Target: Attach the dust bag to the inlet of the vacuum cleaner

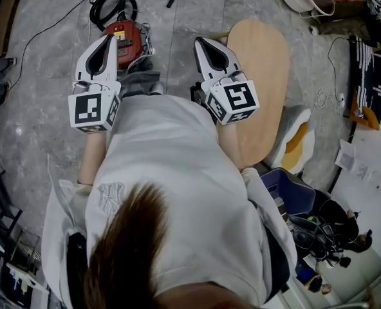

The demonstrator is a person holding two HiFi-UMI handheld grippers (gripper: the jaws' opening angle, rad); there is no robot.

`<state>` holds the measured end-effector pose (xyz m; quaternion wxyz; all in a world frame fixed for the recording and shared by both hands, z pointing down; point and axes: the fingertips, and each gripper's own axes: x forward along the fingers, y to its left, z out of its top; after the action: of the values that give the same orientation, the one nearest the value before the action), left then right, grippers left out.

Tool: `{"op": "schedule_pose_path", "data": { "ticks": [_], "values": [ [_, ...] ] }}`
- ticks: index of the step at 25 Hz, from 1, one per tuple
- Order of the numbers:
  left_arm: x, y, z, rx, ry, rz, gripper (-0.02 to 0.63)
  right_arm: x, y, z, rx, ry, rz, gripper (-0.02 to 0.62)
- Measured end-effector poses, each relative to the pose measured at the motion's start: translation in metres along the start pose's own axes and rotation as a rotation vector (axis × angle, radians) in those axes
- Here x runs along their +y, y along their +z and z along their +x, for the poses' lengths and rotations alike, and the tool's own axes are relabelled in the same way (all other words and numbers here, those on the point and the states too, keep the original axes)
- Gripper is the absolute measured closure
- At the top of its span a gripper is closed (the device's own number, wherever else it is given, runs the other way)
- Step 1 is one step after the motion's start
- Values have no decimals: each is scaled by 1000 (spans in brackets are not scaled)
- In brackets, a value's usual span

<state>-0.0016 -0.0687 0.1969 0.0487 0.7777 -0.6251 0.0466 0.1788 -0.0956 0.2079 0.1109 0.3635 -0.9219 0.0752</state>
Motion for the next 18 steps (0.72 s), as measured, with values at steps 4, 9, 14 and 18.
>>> {"op": "schedule_pose_path", "data": {
  "ticks": [4,9,14,18],
  "values": [
    [-4,2,-4,-4,3,13,589,4,-3,-3,8,0,-4,594],
    [-13,3,-8,-13,-13,18,588,4,-5,-6,12,-1,-9,594],
    [-18,-5,-11,-2,-32,13,588,7,-8,-5,13,-2,-9,594],
    [-26,-6,-14,6,-50,11,588,9,-7,-7,15,2,-11,594]
  ]
}}
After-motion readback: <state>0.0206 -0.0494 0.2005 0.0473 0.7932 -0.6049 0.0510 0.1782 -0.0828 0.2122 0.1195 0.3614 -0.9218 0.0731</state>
